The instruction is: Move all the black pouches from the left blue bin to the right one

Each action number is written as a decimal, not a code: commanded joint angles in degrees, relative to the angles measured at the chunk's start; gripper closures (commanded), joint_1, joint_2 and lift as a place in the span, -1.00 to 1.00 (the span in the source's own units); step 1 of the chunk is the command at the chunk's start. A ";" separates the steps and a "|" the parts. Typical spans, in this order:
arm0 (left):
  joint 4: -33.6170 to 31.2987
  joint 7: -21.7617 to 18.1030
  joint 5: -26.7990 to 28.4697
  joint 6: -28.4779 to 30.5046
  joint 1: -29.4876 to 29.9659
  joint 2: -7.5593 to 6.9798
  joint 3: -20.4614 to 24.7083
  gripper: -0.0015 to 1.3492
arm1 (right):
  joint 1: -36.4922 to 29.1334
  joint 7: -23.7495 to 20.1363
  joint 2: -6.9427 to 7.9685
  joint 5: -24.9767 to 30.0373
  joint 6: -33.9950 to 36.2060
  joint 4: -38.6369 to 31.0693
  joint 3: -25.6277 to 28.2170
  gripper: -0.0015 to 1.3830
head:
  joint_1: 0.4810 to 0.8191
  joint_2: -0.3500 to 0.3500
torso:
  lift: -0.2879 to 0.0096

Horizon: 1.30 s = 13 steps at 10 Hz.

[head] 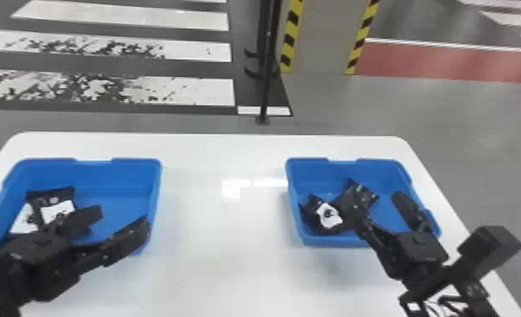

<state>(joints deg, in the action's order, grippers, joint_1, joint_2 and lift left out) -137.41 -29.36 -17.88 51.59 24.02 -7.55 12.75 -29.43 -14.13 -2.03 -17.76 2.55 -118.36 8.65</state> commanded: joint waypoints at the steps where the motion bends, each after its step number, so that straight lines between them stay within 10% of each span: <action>1: -0.05 -0.09 2.68 1.84 0.17 -0.01 2.90 -0.74 | -6.14 -0.02 0.45 -0.18 -0.30 -5.60 -0.53 -0.82 | 0.27 -0.26 | -0.01; 6: 2.77 -0.26 11.82 7.47 -4.33 -0.27 9.30 -0.74 | -19.78 -0.20 0.54 -2.23 1.80 -15.72 -2.59 -0.79 | 0.27 0.29 | -0.01; 13: 24.42 1.14 21.31 8.45 -22.19 -1.94 6.10 -0.74 | -19.78 -0.64 0.54 -4.06 3.63 -14.88 -3.39 -0.75 | 0.27 0.63 | -0.01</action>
<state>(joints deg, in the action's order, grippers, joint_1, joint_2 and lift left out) -115.07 -28.21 2.64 60.10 3.29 -9.36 19.37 -49.39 -14.75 -1.49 -21.80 6.13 -133.42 5.36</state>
